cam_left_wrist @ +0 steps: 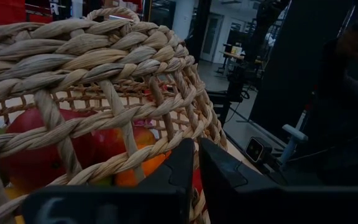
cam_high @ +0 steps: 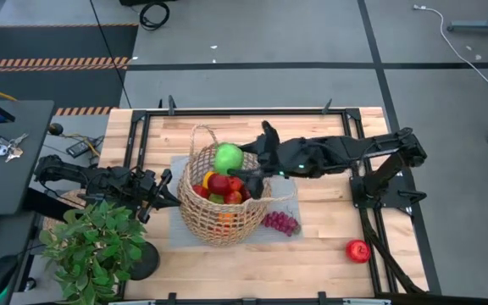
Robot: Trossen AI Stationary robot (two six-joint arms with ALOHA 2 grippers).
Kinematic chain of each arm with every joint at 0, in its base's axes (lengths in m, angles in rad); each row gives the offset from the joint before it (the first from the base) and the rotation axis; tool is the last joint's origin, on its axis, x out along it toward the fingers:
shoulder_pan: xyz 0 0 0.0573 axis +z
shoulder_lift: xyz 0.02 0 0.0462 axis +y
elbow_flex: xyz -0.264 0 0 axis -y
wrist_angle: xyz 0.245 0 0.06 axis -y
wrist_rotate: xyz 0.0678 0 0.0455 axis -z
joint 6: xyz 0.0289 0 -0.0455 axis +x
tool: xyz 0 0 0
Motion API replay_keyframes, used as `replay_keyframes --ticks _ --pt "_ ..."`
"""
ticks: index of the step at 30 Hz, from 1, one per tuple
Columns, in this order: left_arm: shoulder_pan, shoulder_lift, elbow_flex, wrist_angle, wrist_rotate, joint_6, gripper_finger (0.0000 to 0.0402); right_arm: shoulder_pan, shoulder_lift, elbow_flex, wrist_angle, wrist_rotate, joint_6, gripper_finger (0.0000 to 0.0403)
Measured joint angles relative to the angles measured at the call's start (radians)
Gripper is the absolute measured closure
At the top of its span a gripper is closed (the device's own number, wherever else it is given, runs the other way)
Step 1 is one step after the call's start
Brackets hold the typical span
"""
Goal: Build produce basket
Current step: Put the green apple into the basket
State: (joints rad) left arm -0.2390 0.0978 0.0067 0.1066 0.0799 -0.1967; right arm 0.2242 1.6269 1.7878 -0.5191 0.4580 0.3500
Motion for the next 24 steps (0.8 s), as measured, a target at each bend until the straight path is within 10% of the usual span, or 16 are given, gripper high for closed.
replay_keyframes --ticks 24 --pt "0.0 0.013 0.0 0.0 0.0 -0.001 0.0372 -0.217 0.326 0.0 -0.301 -0.4 -0.075 0.0056"
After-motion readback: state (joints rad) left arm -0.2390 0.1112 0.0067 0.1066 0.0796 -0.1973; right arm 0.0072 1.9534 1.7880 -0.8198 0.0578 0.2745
